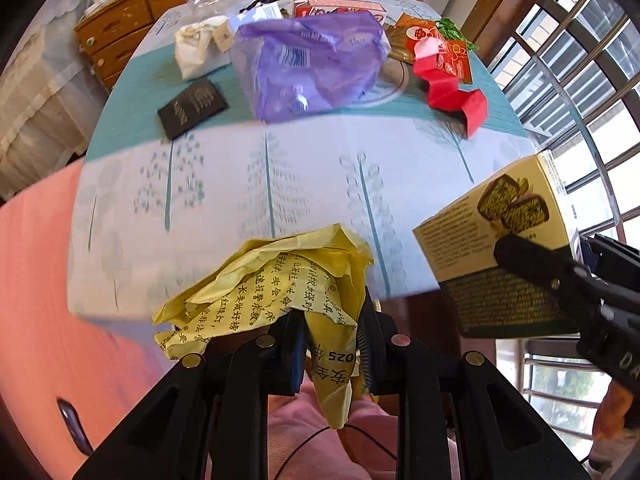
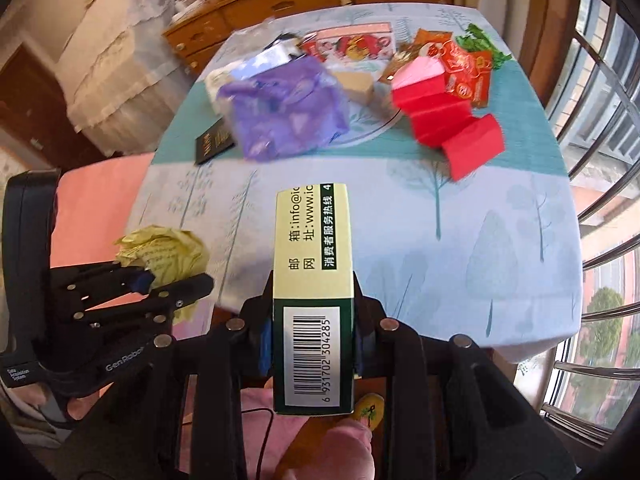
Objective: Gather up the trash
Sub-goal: 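Lift the yellow paper and green box and carry both over the bin, then open both tools to drop the paper and box into the bin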
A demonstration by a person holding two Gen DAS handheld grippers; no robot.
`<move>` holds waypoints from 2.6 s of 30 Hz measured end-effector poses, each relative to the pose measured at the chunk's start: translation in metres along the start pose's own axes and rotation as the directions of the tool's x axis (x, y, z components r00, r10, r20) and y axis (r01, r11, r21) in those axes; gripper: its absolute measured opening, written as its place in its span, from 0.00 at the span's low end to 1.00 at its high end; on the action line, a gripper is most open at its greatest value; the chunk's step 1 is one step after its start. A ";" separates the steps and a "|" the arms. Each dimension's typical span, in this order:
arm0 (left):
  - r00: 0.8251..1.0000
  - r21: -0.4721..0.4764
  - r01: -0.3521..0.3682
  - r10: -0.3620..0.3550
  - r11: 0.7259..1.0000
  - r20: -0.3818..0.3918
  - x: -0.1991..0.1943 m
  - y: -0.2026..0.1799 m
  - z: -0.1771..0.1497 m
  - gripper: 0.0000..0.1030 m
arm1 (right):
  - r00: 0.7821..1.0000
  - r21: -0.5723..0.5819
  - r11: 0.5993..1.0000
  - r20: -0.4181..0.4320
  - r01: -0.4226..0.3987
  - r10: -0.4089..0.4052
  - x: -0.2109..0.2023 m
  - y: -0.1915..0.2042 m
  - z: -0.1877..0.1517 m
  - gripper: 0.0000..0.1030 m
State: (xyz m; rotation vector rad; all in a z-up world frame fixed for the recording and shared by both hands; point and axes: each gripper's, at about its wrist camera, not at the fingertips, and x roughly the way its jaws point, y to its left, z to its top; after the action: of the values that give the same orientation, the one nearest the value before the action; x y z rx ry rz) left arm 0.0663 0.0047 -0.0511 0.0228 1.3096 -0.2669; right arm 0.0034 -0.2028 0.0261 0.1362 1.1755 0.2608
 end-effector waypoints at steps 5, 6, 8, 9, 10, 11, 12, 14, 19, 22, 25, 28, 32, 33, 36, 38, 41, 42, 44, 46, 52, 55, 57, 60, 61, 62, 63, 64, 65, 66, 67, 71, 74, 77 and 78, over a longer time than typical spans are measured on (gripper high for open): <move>1.000 -0.078 -0.016 0.016 0.997 -0.006 0.007 -0.015 -0.061 0.21 | 1.000 -0.128 0.991 0.003 -0.029 0.029 -0.011 0.011 -0.052 0.25; 1.000 -0.095 -0.017 0.015 0.995 -0.016 0.010 -0.017 -0.072 0.21 | 1.000 -0.147 0.989 0.003 -0.029 0.030 -0.012 0.013 -0.061 0.25; 0.999 -0.119 -0.025 0.021 0.993 -0.035 0.014 -0.020 -0.090 0.21 | 0.999 -0.176 0.984 -0.003 -0.033 0.033 -0.011 0.016 -0.080 0.25; 0.999 -0.127 -0.030 0.025 0.992 -0.043 0.016 -0.022 -0.099 0.21 | 0.999 -0.182 0.983 -0.008 -0.037 0.037 -0.010 0.016 -0.086 0.25; 0.998 -0.129 -0.035 0.029 0.991 -0.047 0.017 -0.023 -0.107 0.21 | 0.999 -0.187 0.981 -0.014 -0.042 0.040 -0.009 0.017 -0.093 0.25; 0.998 -0.129 -0.041 0.035 0.991 -0.048 0.019 -0.025 -0.115 0.21 | 0.999 -0.192 0.980 -0.019 -0.047 0.044 -0.007 0.018 -0.100 0.25; 0.998 -0.125 -0.048 0.042 0.991 -0.047 0.021 -0.027 -0.123 0.21 | 0.999 -0.194 0.979 -0.024 -0.053 0.049 -0.004 0.018 -0.105 0.25; 0.997 -0.119 -0.056 0.051 0.991 -0.051 0.027 -0.029 -0.133 0.21 | 0.998 -0.197 0.979 -0.032 -0.059 0.054 0.004 0.020 -0.116 0.25; 0.995 -0.151 -0.057 0.043 0.987 -0.095 0.068 -0.025 -0.161 0.21 | 0.999 -0.197 0.980 -0.040 -0.014 0.006 0.045 0.021 -0.147 0.25; 0.991 -0.172 -0.058 0.037 0.983 -0.126 0.108 -0.019 -0.174 0.21 | 0.997 -0.171 0.985 -0.079 0.008 -0.022 0.089 0.012 -0.169 0.25; 0.991 -0.183 -0.038 0.014 0.982 -0.134 0.152 -0.015 -0.186 0.21 | 0.992 -0.160 0.986 -0.104 0.050 -0.067 0.140 0.000 -0.192 0.25; 0.989 -0.181 -0.022 -0.005 0.983 -0.150 0.204 -0.012 -0.195 0.21 | 0.987 -0.136 0.986 -0.122 0.092 -0.109 0.192 -0.016 -0.213 0.25; 0.988 -0.153 0.014 -0.038 0.988 -0.152 0.267 -0.014 -0.200 0.21 | 0.982 -0.045 0.993 -0.145 0.112 -0.118 0.255 -0.045 -0.234 0.25; 0.988 -0.143 0.026 -0.048 0.989 -0.150 0.283 -0.017 -0.201 0.21 | 0.981 -0.023 0.993 -0.153 0.120 -0.122 0.272 -0.052 -0.239 0.25; 0.990 -0.115 0.034 -0.050 0.993 -0.134 0.317 -0.016 -0.197 0.21 | 0.979 0.023 0.991 -0.156 0.135 -0.130 0.311 -0.069 -0.249 0.25; 0.990 -0.100 0.040 -0.053 0.994 -0.130 0.341 -0.015 -0.196 0.21 | 0.979 0.045 0.989 -0.156 0.141 -0.133 0.333 -0.078 -0.253 0.25; 0.990 -0.073 0.033 -0.043 0.997 -0.137 0.374 -0.014 -0.192 0.22 | 0.979 0.064 0.988 -0.159 0.141 -0.130 0.367 -0.091 -0.257 0.25; 0.989 -0.062 0.029 -0.037 0.998 -0.140 0.385 -0.012 -0.188 0.23 | 0.978 0.069 0.988 -0.162 0.140 -0.127 0.375 -0.097 -0.256 0.26; 0.988 -0.040 0.018 -0.024 0.999 -0.152 0.405 -0.009 -0.186 0.27 | 0.977 0.077 0.988 -0.173 0.137 -0.122 0.399 -0.104 -0.259 0.26; 0.985 -0.029 0.011 -0.016 1.000 -0.172 0.417 -0.004 -0.187 0.34 | 0.975 0.083 0.987 -0.188 0.136 -0.118 0.421 -0.110 -0.261 0.26; 0.985 -0.044 0.015 -0.022 0.999 -0.171 0.420 0.007 -0.185 0.57 | 0.967 0.094 0.985 -0.225 0.144 -0.120 0.456 -0.120 -0.259 0.28; 0.988 -0.052 -0.002 -0.006 0.999 -0.153 0.416 0.011 -0.185 0.58 | 0.969 0.091 0.986 -0.219 0.139 -0.116 0.456 -0.121 -0.255 0.39; 0.990 -0.066 -0.021 0.012 0.998 -0.140 0.409 0.013 -0.185 0.58 | 0.969 0.092 0.987 -0.221 0.130 -0.107 0.453 -0.120 -0.254 0.39; 0.992 -0.093 -0.045 0.034 0.995 -0.120 0.392 0.020 -0.188 0.58 | 0.969 0.096 0.987 -0.222 0.130 -0.106 0.447 -0.119 -0.249 0.40; 0.993 -0.100 -0.052 0.041 0.994 -0.115 0.386 0.021 -0.190 0.58 | 0.969 0.099 0.986 -0.223 0.132 -0.107 0.442 -0.117 -0.248 0.40; 0.993 -0.109 -0.061 0.049 0.992 -0.107 0.377 0.022 -0.190 0.58 | 0.969 0.100 0.986 -0.223 0.133 -0.108 0.438 -0.116 -0.247 0.41; 0.993 -0.118 -0.066 0.055 0.991 -0.100 0.366 0.023 -0.191 0.58 | 0.969 0.099 0.986 -0.223 0.134 -0.109 0.432 -0.114 -0.246 0.41; 0.994 -0.123 -0.070 0.059 0.990 -0.095 0.356 0.024 -0.193 0.58 | 0.969 0.099 0.986 -0.223 0.134 -0.109 0.425 -0.112 -0.246 0.41; 0.994 -0.131 -0.077 0.065 0.988 -0.087 0.344 0.025 -0.193 0.58 | 0.969 0.097 0.986 -0.222 0.133 -0.108 0.415 -0.109 -0.246 0.41; 0.995 -0.139 -0.079 0.068 0.987 -0.078 0.332 0.027 -0.192 0.58 | 0.969 0.096 0.987 -0.221 0.132 -0.108 0.404 -0.106 -0.247 0.41; 0.995 -0.144 -0.080 0.070 0.986 -0.071 0.321 0.028 -0.191 0.58 | 0.970 0.095 0.987 -0.220 0.130 -0.107 0.393 -0.103 -0.247 0.41; 0.996 -0.156 -0.085 0.081 0.984 -0.034 0.262 0.026 -0.183 0.58 | 0.975 0.077 0.989 -0.192 0.124 -0.108 0.334 -0.081 -0.241 0.41; 0.997 -0.157 -0.080 0.082 0.984 0.002 0.208 0.024 -0.173 0.58 | 0.987 0.083 0.991 -0.137 0.101 -0.089 0.277 -0.060 -0.229 0.41; 0.997 -0.152 -0.066 0.072 0.986 0.039 0.151 0.022 -0.164 0.58 | 0.995 0.093 0.993 -0.063 0.077 -0.072 0.215 -0.039 -0.213 0.41; 0.996 -0.148 -0.061 0.070 0.987 0.053 0.132 0.021 -0.160 0.58 | 0.997 0.097 0.993 -0.041 0.070 -0.066 0.192 -0.030 -0.206 0.41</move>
State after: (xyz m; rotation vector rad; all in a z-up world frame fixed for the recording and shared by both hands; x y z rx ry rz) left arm -0.0506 0.0282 -0.2216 -0.0653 1.2653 -0.1143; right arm -0.1136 -0.1861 -0.2305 0.1776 1.2289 0.1463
